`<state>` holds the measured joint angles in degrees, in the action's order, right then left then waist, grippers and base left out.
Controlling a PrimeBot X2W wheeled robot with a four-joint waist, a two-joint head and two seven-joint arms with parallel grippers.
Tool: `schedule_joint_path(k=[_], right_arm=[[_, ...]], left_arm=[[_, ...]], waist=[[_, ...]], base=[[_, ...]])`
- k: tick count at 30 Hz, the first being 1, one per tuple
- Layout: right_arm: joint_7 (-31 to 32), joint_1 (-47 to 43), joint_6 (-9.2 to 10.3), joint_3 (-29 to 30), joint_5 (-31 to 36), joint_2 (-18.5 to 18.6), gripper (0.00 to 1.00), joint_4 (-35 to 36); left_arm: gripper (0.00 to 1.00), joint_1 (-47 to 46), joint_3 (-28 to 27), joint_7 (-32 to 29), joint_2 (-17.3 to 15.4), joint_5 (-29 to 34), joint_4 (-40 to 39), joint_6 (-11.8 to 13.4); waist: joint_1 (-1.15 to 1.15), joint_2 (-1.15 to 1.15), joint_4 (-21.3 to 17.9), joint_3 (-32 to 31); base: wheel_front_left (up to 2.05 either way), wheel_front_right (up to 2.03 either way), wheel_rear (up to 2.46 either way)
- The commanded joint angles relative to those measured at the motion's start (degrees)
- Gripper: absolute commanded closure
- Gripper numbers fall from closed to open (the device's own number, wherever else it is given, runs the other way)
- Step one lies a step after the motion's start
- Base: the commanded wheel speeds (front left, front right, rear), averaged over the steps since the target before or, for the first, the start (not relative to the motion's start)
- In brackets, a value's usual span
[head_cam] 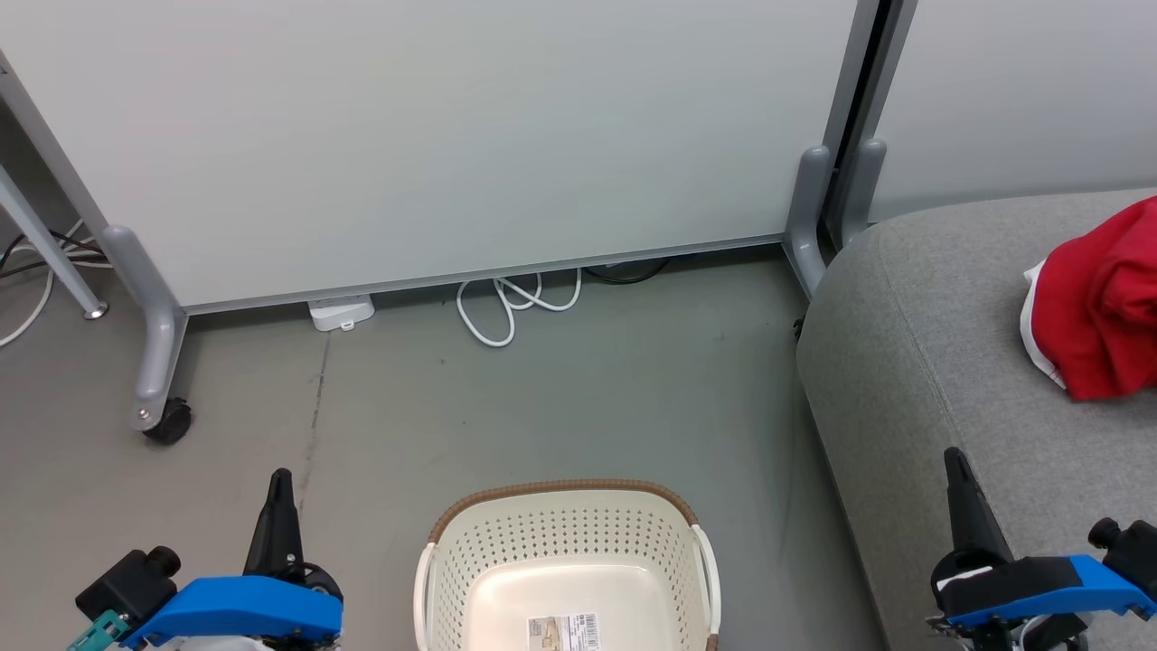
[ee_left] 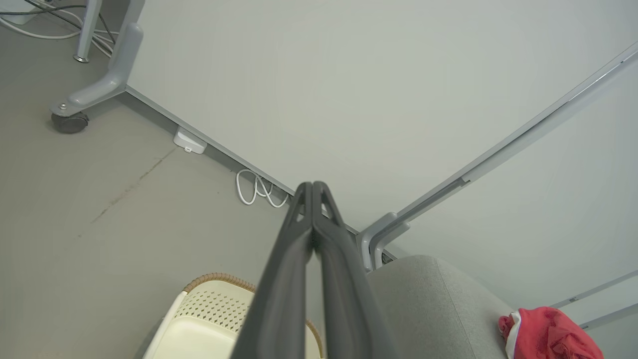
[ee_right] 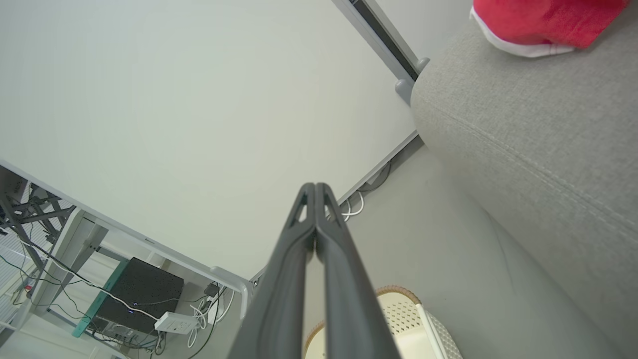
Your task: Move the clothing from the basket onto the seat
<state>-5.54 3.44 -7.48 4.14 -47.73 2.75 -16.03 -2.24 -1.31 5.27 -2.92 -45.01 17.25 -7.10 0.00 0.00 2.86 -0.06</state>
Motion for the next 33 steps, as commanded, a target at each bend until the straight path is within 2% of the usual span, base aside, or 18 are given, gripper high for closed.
schedule_joint_path(k=[1, 33], right_arm=[[0.5, 1.6, -0.01, 0.2, -2.0, 0.2, 1.0, 0.9], [6.0, 2.4, -0.02, 1.3, -22.0, 0.2, 1.0, 1.5]], left_arm=[[1.0, -1.7, -0.6, -0.5, -0.1, -2.0, -1.0, -0.2], [1.0, -3.0, -2.9, -5.9, 0.0, -23.3, -2.1, -0.4]], waist=[[0.0, 0.0, -0.1, 0.0], [0.0, 0.0, -1.1, 0.1]], base=[[0.0, 0.0, 0.0], [0.0, 0.0, 0.0]])
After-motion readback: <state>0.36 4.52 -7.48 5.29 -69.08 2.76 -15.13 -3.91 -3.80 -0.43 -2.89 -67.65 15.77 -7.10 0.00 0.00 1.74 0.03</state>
